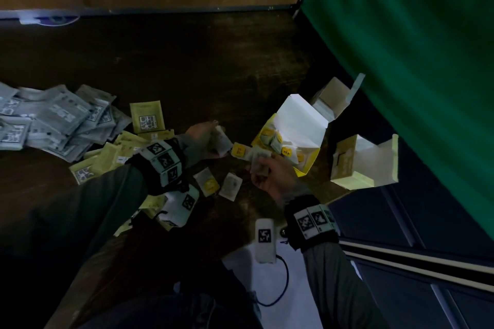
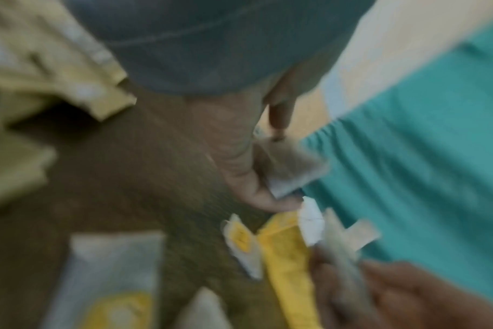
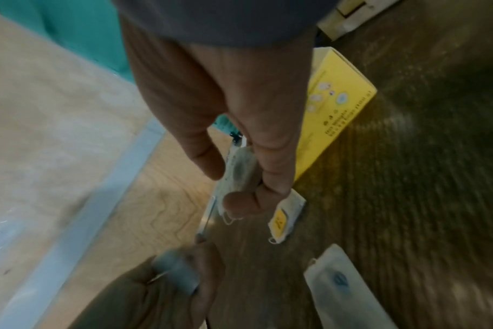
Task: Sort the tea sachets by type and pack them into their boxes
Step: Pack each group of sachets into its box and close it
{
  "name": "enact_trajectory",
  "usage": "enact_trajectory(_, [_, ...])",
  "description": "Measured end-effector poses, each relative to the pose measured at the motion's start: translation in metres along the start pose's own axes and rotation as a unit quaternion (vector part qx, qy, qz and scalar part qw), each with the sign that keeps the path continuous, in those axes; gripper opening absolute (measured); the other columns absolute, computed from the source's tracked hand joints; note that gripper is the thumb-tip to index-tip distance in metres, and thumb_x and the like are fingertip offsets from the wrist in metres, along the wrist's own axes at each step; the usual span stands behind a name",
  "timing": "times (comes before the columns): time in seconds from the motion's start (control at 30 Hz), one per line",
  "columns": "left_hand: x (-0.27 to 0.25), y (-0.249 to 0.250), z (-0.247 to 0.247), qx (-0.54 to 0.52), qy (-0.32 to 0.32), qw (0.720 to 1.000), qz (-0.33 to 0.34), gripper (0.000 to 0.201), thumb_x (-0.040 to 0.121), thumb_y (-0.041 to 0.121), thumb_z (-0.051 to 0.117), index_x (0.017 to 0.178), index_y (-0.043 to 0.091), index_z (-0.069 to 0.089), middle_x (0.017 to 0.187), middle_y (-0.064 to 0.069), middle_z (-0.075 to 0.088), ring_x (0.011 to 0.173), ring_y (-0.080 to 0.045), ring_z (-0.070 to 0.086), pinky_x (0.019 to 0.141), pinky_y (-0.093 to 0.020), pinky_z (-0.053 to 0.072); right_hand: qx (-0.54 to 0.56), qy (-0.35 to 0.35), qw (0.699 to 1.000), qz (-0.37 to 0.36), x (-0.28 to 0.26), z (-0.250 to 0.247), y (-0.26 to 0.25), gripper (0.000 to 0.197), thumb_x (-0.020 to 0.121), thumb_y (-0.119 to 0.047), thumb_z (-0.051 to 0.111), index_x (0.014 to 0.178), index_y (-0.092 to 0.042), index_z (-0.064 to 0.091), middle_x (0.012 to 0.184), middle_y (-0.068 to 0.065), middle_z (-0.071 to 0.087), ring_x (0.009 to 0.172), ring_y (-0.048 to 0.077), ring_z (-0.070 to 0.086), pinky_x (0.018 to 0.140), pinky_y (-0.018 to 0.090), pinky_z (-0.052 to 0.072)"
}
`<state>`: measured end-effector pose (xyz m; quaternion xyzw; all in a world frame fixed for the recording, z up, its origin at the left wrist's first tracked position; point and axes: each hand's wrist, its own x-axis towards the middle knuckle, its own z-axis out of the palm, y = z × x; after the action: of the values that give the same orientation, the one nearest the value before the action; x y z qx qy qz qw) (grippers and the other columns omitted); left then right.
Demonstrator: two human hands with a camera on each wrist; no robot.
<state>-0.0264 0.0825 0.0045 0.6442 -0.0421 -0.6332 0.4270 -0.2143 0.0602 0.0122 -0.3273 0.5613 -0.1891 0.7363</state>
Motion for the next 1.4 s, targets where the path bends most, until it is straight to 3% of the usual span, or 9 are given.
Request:
enact_trajectory(0.17, [-0.01, 0.001, 0.004, -0.103, -0.076, 0.989, -0.077, 0.014, 0.09, 0.021, 0.05, 0.079, 0.013, 0.049, 0.066, 0.001, 0.043, 0.048, -0.008, 0.043, 0.044, -0.02, 0.038, -0.037, 0.007, 0.996, -0.086, -0.003, 0.002, -0.001, 0.014, 0.089, 0.002, 0.054, 0.091, -0.01, 0.061, 0.084, 0.014, 0.059, 0.071, 0.019, 0.054, 0.054, 0.02, 0.046])
enact_trajectory(0.37, [-0.017, -0.007, 0.007, -0.03, -0.125, 0.99, -0.06, 0.014, 0.092, 0.001, 0.05, 0.092, 0.001, 0.065, 0.078, -0.014, 0.066, 0.055, -0.015, 0.068, 0.049, -0.024, 0.055, -0.244, 0.049, 0.924, -0.29, -0.015, 0.001, -0.013, 0.029, 0.076, 0.002, 0.072, 0.104, 0.0, 0.062, 0.095, 0.006, 0.067, 0.085, 0.005, 0.064, 0.075, 0.016, 0.053])
enact_trajectory(0.53, [-0.022, -0.01, 0.007, -0.031, -0.157, 0.985, -0.071, 0.012, 0.092, 0.01, 0.052, 0.089, 0.002, 0.06, 0.086, -0.014, 0.065, 0.074, -0.021, 0.067, 0.07, -0.033, 0.057, -0.359, -0.04, 0.882, -0.302, -0.018, 0.004, -0.026, 0.024, 0.073, 0.007, 0.07, 0.092, -0.008, 0.068, 0.109, 0.01, 0.067, 0.098, 0.011, 0.063, 0.081, 0.017, 0.052])
enact_trajectory(0.63, [-0.029, -0.01, 0.012, -0.017, -0.21, 0.976, -0.045, 0.017, 0.092, -0.004, 0.044, 0.091, 0.001, 0.06, 0.083, -0.014, 0.067, 0.066, -0.016, 0.07, 0.061, -0.027, 0.059, -0.429, 0.01, 0.839, -0.334, -0.013, 0.002, -0.024, 0.032, 0.072, 0.0, 0.071, 0.098, -0.018, 0.068, 0.113, 0.003, 0.058, 0.099, 0.006, 0.055, 0.077, 0.006, 0.046])
enact_trajectory(0.87, [-0.028, -0.009, 0.01, 0.034, -0.165, 0.985, -0.037, 0.023, 0.084, 0.0, 0.062, 0.106, 0.003, 0.062, 0.1, -0.013, 0.066, 0.085, -0.019, 0.066, 0.073, -0.028, 0.057, -0.348, 0.052, 0.89, -0.288, -0.017, 0.001, -0.028, 0.019, 0.078, -0.002, 0.071, 0.095, -0.01, 0.065, 0.083, -0.008, 0.064, 0.078, 0.006, 0.062, 0.069, 0.011, 0.052])
enact_trajectory(1.0, [-0.027, -0.004, 0.006, 0.035, -0.143, 0.988, -0.048, 0.017, 0.085, 0.011, 0.063, 0.102, 0.007, 0.062, 0.101, -0.013, 0.066, 0.091, -0.021, 0.065, 0.077, -0.029, 0.056, -0.341, 0.042, 0.908, -0.242, -0.022, -0.006, -0.034, 0.014, 0.087, -0.01, 0.064, 0.101, -0.009, 0.064, 0.101, 0.011, 0.066, 0.095, 0.024, 0.063, 0.081, 0.034, 0.055])
enact_trajectory(1.13, [-0.023, -0.004, 0.007, 0.023, -0.127, 0.99, -0.049, 0.017, 0.084, 0.01, 0.063, 0.101, 0.007, 0.061, 0.1, -0.011, 0.067, 0.09, -0.021, 0.065, 0.078, -0.029, 0.055, -0.334, 0.054, 0.915, -0.219, -0.024, -0.006, -0.036, 0.017, 0.09, -0.013, 0.06, 0.105, -0.008, 0.063, 0.105, 0.008, 0.065, 0.099, 0.022, 0.062, 0.083, 0.035, 0.055])
enact_trajectory(1.3, [-0.023, -0.005, 0.016, 0.02, -0.098, 0.993, -0.055, 0.003, 0.085, 0.007, 0.062, 0.087, 0.006, 0.06, 0.09, -0.011, 0.066, 0.073, -0.017, 0.066, 0.063, -0.022, 0.055, -0.339, 0.139, 0.853, -0.372, -0.024, 0.006, -0.026, 0.012, 0.084, -0.02, 0.069, 0.092, -0.012, 0.065, 0.09, -0.001, 0.066, 0.082, 0.006, 0.061, 0.068, 0.019, 0.054])
enact_trajectory(1.4, [-0.021, -0.007, 0.02, -0.008, -0.052, 0.997, -0.051, 0.025, 0.086, 0.025, 0.064, 0.098, 0.005, 0.06, 0.105, -0.013, 0.064, 0.09, -0.025, 0.065, 0.079, -0.033, 0.056, -0.409, 0.082, 0.808, -0.415, -0.025, 0.017, -0.014, 0.014, 0.081, -0.017, 0.071, 0.093, -0.009, 0.067, 0.09, 0.001, 0.068, 0.081, 0.003, 0.06, 0.066, 0.012, 0.049])
